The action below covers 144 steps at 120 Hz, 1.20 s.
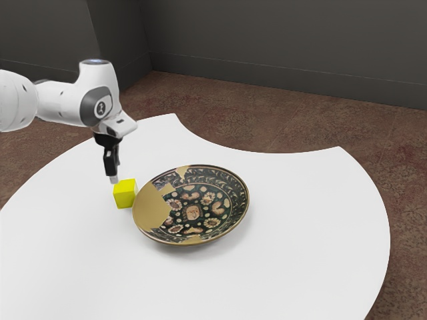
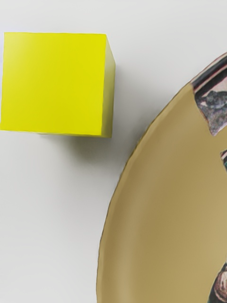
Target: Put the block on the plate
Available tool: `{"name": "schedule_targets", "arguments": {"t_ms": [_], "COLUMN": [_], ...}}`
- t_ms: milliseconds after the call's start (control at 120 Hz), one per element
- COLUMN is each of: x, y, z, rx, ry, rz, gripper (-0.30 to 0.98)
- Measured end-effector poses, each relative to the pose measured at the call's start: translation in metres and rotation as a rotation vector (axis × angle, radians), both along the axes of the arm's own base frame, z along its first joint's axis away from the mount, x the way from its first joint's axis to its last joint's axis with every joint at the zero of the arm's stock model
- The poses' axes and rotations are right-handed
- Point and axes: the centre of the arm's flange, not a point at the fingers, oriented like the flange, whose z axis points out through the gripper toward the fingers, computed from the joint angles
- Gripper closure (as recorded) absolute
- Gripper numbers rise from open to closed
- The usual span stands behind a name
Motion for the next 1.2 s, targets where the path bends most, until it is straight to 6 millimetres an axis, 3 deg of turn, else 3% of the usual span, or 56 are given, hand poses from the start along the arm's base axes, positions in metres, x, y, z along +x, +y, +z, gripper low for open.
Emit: {"name": "schedule_targets", "arguments": {"t_ms": [142, 300, 533, 1058, 1108, 1200], "x": [0.010, 0.022, 0.020, 0.026, 0.026, 0.029], "y": [0.000, 0.004, 0.022, 0.024, 0.024, 0.025], "z": [-0.025, -0.039, -0.059, -0.103, -0.104, -0.100], "rx": [-0.031, -0.055, -0.056, -0.050, -0.049, -0.044], "ry": [-0.020, -0.050, -0.040, -0.022, -0.022, -0.033], "rz": [-0.045, -0.042, -0.012, 0.004, 0.004, 0.001], "gripper": [0.00, 0.00, 0.00, 0.00, 0.05, 0.27]}}
